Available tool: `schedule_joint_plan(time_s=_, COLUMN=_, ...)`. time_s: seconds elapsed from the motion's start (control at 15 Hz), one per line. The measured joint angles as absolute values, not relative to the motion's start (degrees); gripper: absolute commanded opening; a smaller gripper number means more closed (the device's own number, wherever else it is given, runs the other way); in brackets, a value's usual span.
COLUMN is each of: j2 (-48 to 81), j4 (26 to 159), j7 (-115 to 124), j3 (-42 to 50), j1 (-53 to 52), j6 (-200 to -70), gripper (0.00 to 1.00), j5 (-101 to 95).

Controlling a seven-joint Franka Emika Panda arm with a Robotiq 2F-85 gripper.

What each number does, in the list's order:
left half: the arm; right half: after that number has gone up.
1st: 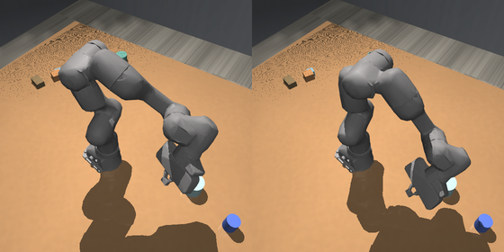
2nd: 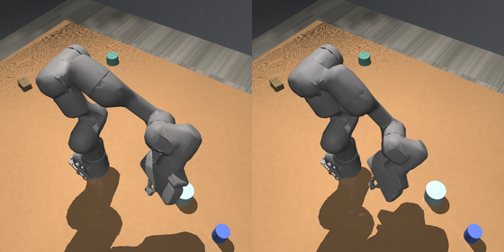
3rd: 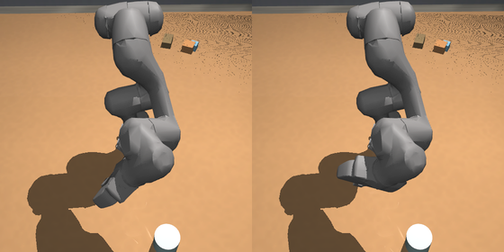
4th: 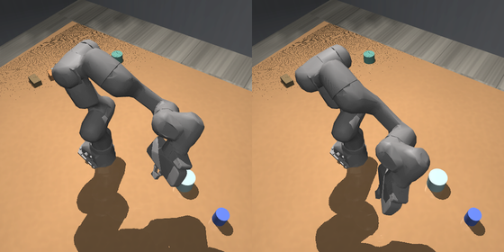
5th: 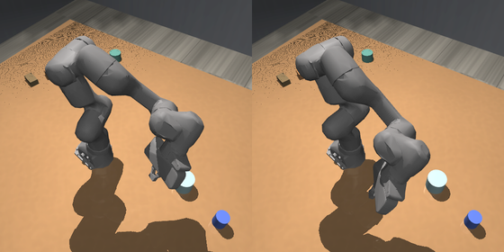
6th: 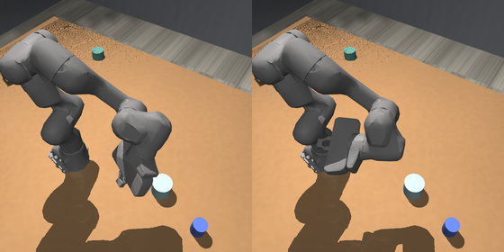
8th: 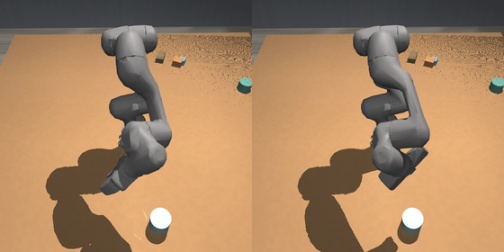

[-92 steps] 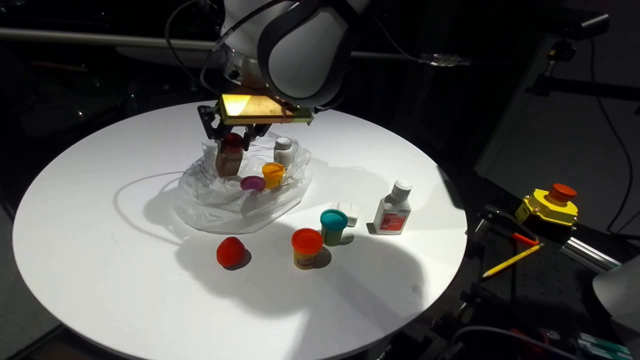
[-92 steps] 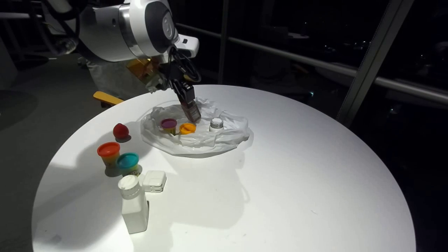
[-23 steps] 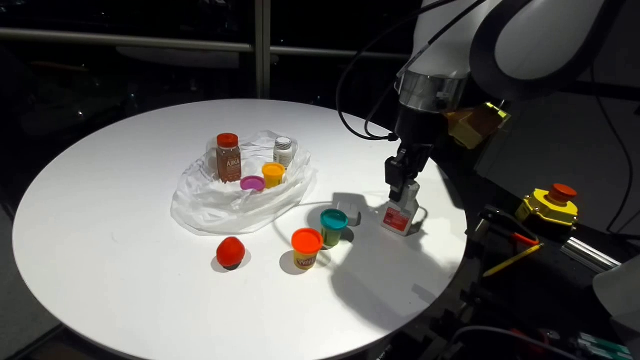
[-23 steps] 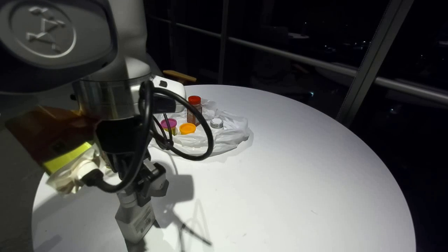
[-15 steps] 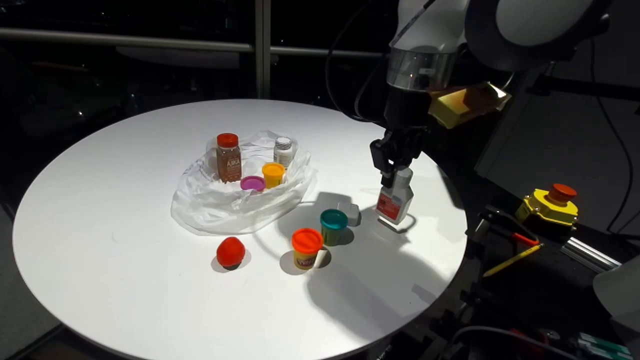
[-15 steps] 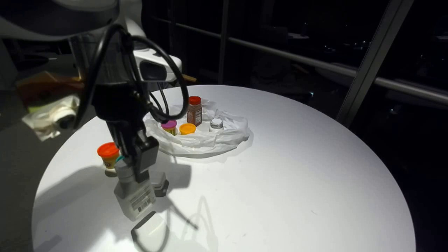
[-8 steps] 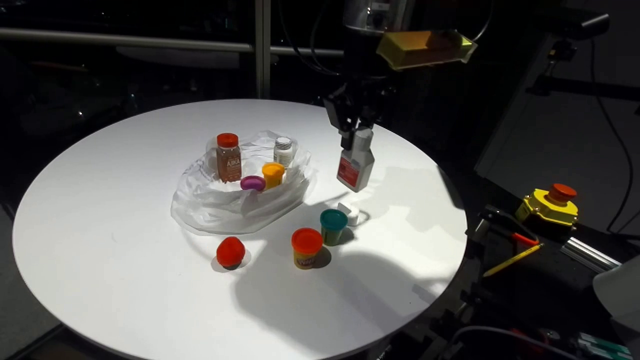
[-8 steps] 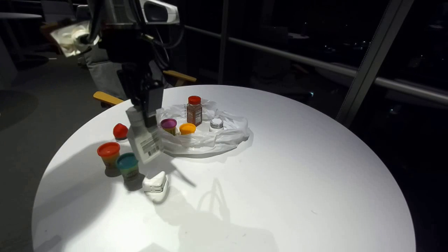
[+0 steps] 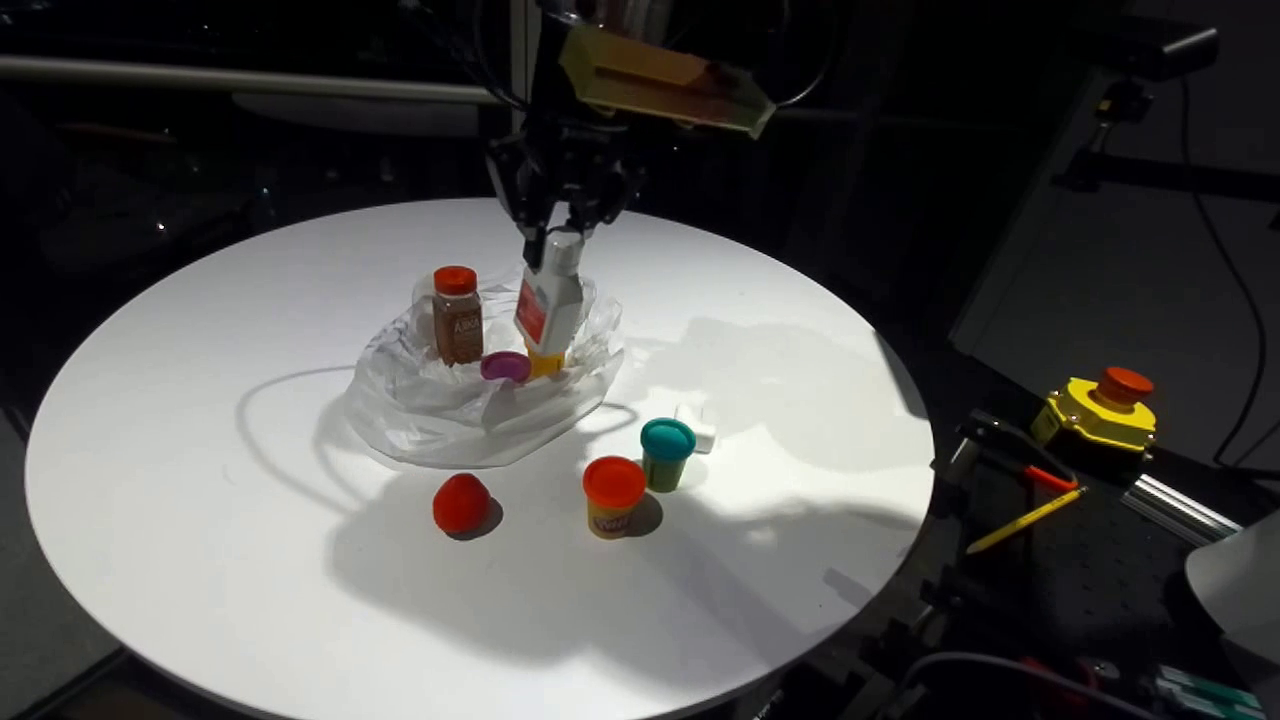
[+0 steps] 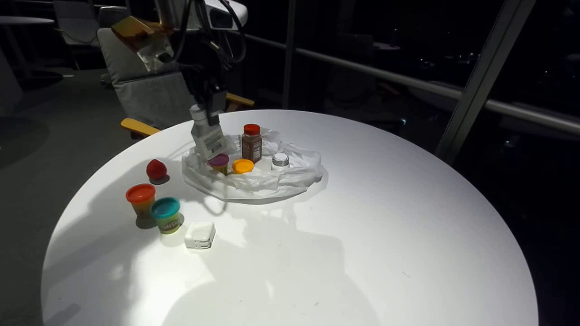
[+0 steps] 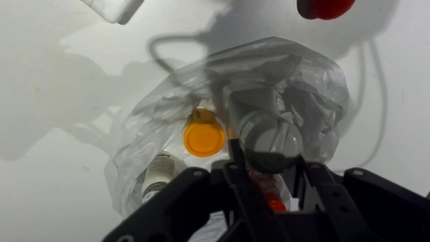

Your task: Pick up the bottles and small containers from the table and put them in the plastic bag.

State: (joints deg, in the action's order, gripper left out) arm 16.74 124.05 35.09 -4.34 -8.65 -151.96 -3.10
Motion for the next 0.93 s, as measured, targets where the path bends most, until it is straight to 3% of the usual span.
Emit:
schedule_joint_plan(time_s=0.47, j2=30.0, j4=112.5, j7=35.1, j3=-4.1, j1=-11.3, j6=-159.7, gripper=0.16, j5=1.9)
schedule_joint_plan(time_s=0.93, j2=35.2, j4=107.3, j7=35.1, j3=-1.2, j1=-13.6, j6=-162.5, gripper=0.16, j5=2.9)
